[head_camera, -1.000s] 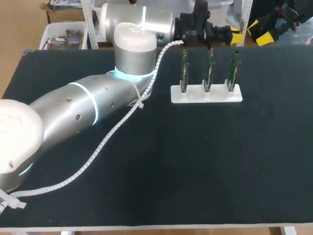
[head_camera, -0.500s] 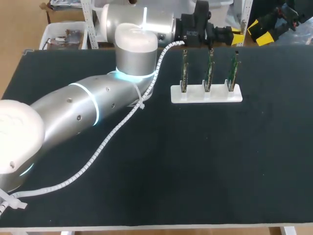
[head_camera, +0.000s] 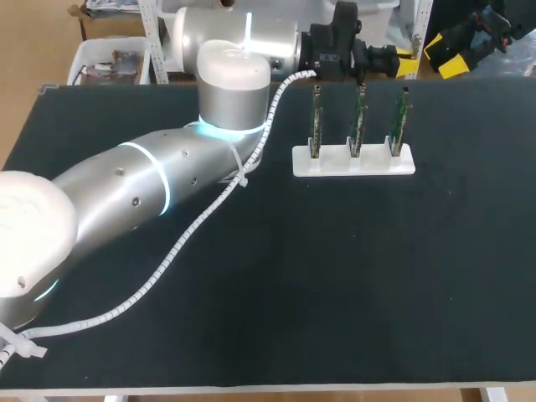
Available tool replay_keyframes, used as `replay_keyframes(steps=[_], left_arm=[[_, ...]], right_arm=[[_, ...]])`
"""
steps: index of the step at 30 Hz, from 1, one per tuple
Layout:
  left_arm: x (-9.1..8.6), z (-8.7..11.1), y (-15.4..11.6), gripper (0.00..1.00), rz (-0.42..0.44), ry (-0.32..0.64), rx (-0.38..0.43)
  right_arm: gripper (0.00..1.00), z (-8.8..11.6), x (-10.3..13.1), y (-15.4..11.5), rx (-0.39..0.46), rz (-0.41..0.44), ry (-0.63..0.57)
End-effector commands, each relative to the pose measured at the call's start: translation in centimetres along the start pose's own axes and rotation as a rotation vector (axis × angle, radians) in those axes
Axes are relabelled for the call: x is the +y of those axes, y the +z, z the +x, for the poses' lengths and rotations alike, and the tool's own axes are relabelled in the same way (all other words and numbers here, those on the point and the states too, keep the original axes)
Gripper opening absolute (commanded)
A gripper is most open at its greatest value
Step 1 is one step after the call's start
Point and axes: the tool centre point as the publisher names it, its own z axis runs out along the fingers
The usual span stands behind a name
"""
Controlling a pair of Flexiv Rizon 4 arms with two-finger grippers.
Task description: Pick up the optical module with the left hand, and insert it into the network port with the right hand.
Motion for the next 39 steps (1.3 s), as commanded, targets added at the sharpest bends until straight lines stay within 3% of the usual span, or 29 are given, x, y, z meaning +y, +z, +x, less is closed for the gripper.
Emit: replay_keyframes(steps=[1,39], left_arm=[[1.15,-0.04,0.44,0.0,0.291,0.0,0.004],[1.71,-0.05,0.28,0.0,0.295,0.01,0.013]], right_arm=[[1.0,-0.16,-0.77,-0.23,0.002,-0.153,0.001],[1.0,-0.16,-0.77,-0.23,0.002,-0.153,0.001]])
